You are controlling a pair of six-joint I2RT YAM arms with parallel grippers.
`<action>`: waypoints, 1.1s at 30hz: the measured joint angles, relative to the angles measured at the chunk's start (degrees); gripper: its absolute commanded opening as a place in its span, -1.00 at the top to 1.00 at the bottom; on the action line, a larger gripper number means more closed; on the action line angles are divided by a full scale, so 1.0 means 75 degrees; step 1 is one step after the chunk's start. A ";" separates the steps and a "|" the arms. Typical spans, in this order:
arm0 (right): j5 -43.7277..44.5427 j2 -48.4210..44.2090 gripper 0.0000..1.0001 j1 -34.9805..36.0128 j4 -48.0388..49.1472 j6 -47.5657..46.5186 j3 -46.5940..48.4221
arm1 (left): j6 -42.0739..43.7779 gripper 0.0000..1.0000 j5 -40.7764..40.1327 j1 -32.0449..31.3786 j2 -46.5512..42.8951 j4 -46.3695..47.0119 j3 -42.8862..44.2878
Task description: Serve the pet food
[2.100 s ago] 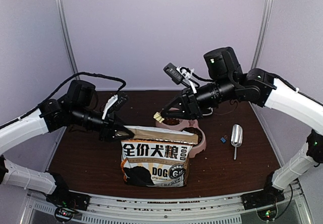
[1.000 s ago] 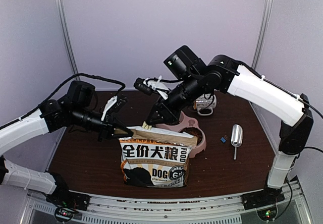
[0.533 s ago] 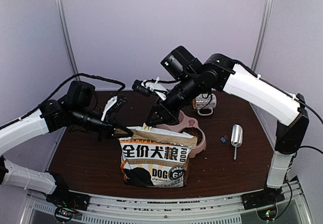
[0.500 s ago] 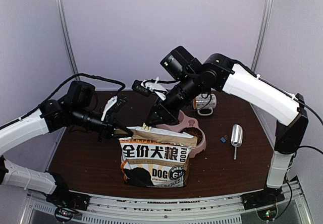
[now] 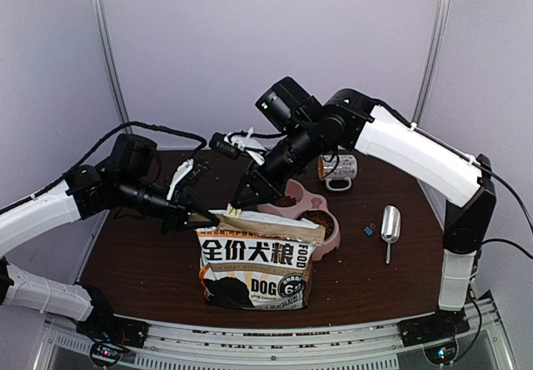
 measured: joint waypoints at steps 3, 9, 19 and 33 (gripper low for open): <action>-0.0073 0.0079 1.00 0.0000 0.0023 0.0006 0.0073 | 0.0000 1.00 0.0003 0.0000 -0.0003 -0.0003 -0.0003; -0.0262 0.0175 1.00 -0.0009 0.0119 0.0017 0.0105 | 0.0000 1.00 0.0020 0.0000 -0.0003 -0.0003 -0.0017; -0.0396 0.0172 1.00 -0.0029 0.0606 0.0268 -0.0029 | 0.0029 -0.42 -0.0128 -0.0017 -0.0297 -0.0041 -0.0058; -0.2320 -0.2503 1.00 -0.1207 0.4811 0.3972 -0.3593 | -0.1148 -0.78 -0.1151 -0.0020 -0.2159 0.0927 0.0061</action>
